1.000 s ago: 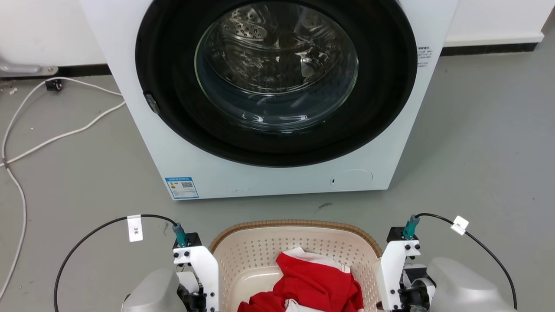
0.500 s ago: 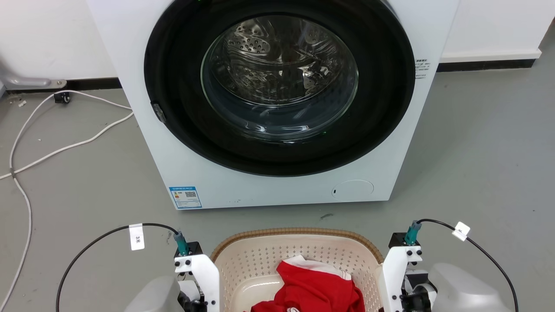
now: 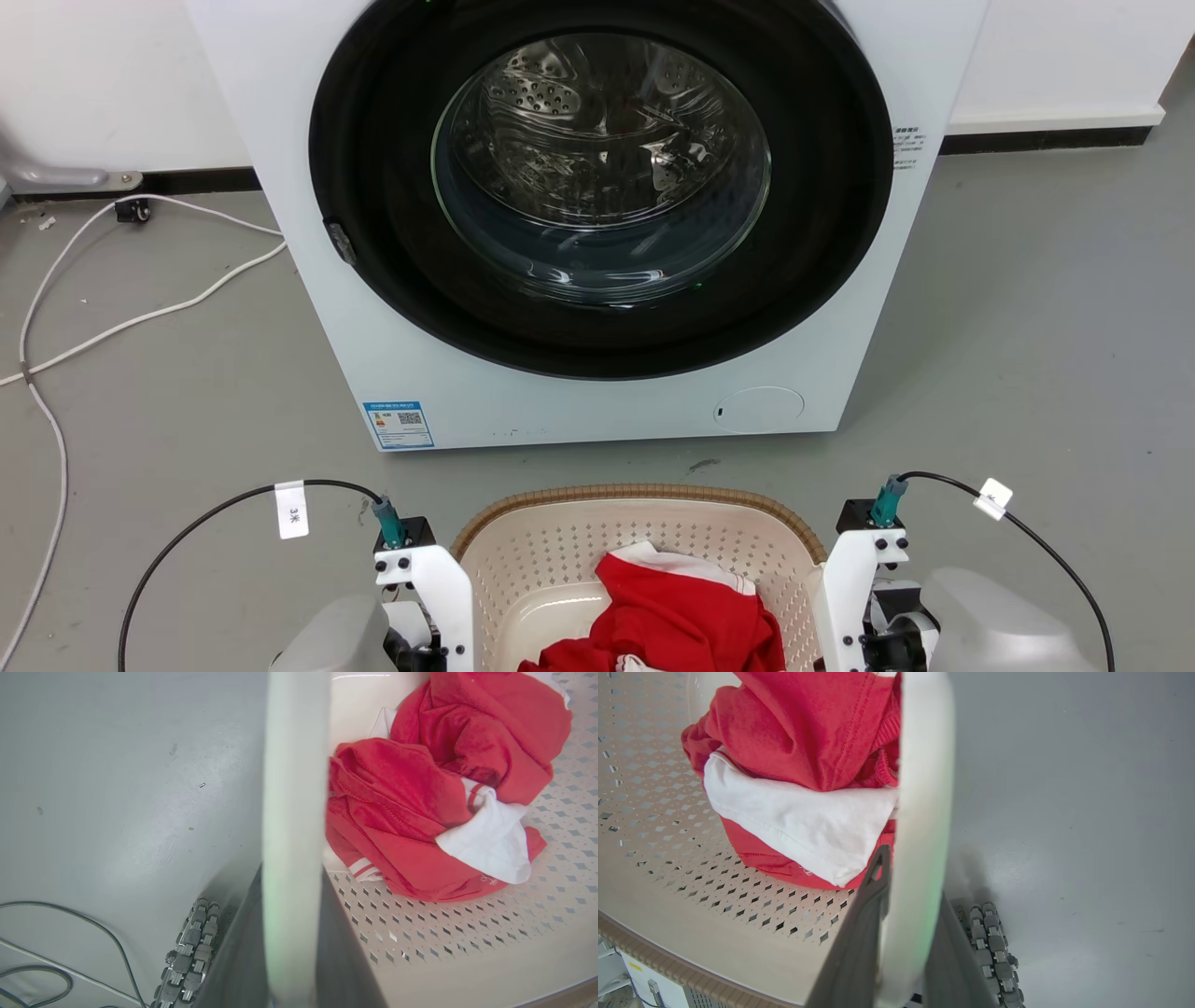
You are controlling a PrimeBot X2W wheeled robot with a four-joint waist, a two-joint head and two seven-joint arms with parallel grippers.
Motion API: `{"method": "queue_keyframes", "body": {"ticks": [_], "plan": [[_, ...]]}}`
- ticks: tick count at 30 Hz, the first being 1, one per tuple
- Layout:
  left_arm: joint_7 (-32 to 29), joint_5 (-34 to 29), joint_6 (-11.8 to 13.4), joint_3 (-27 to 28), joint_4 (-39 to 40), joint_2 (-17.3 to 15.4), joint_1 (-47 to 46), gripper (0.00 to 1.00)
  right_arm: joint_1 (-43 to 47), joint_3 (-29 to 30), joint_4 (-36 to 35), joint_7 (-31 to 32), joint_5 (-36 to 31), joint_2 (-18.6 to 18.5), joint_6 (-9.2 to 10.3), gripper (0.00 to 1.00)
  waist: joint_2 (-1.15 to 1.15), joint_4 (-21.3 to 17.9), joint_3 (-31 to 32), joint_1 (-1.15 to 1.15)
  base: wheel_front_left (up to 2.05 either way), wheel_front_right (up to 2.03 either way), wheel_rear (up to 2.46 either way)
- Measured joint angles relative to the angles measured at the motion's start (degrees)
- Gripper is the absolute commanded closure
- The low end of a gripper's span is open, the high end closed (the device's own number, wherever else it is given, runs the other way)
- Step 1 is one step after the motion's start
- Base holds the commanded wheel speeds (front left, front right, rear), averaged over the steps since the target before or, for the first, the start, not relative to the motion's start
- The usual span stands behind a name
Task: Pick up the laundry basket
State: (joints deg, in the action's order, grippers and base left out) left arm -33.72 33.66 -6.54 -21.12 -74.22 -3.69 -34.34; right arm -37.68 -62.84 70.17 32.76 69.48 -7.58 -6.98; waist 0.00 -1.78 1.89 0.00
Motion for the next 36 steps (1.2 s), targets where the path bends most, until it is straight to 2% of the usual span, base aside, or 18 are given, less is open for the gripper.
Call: {"method": "queue_keyframes", "body": {"ticks": [36], "plan": [[1.75,1.9,0.15,-1.54,-0.01,-0.04,0.08,1.0,-0.5,-2.0,0.54,-0.86,1.64,0.07,0.0,1.0,0.0,0.37,-0.39,0.0,0.0,0.0,0.0]]}}
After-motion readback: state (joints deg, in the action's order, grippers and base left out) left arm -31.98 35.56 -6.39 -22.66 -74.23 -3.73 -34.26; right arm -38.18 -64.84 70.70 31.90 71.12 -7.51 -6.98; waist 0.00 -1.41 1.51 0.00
